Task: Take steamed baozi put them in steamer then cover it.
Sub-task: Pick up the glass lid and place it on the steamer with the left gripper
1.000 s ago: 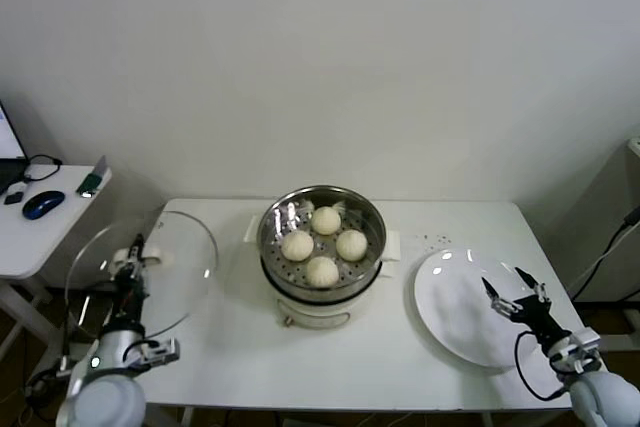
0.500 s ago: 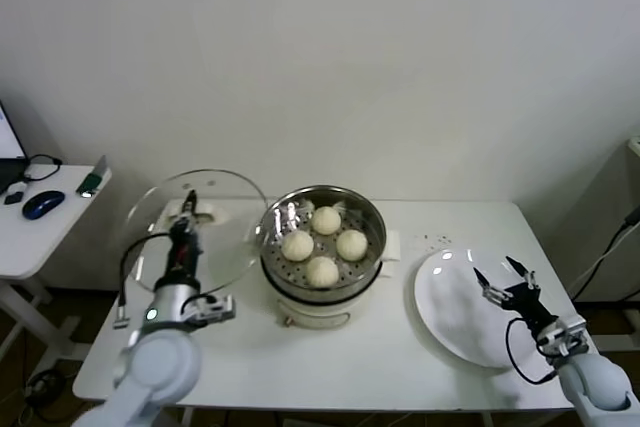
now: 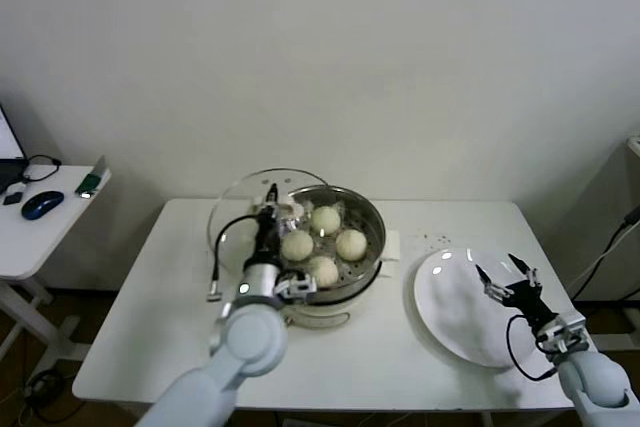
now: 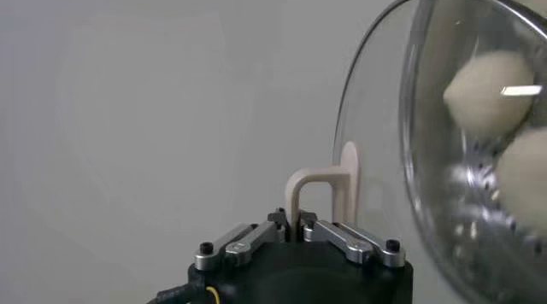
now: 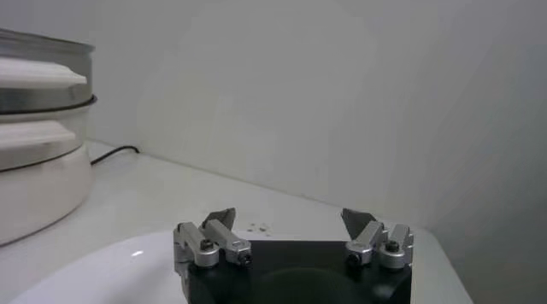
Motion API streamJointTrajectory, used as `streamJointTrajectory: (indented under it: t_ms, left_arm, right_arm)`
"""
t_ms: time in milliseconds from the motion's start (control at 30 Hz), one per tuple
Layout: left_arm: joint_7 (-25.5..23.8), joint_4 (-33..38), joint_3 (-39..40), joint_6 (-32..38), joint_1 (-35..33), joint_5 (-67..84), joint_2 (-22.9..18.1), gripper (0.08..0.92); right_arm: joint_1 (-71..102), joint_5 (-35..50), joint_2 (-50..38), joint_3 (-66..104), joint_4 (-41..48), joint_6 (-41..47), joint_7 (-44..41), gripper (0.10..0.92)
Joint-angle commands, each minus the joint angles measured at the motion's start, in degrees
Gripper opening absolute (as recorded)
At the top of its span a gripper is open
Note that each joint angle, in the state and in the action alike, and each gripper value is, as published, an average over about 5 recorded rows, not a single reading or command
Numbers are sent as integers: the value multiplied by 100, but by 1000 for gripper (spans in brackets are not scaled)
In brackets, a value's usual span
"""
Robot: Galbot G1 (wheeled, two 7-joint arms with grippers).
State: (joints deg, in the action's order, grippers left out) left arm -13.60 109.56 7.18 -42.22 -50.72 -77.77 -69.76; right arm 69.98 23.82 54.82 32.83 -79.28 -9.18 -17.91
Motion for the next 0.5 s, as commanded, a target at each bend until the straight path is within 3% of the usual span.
streamJointTrajectory:
  t_ms: [33,200,500]
  left_arm:
    - [-292,-733,558,-278,470,-420,-1092,151]
    - [-520,-908,637,-251,442,-734,-1252,151]
    - [-513,-1161,623,-235,439,-834,-1320,151]
  right_arm:
    - [-33,-38,0,44,50,-11,4,823]
    - [-67,-55,13,30,75,-24,2,823]
    - [-119,-94,-13,-6,133,-55,-15,823]
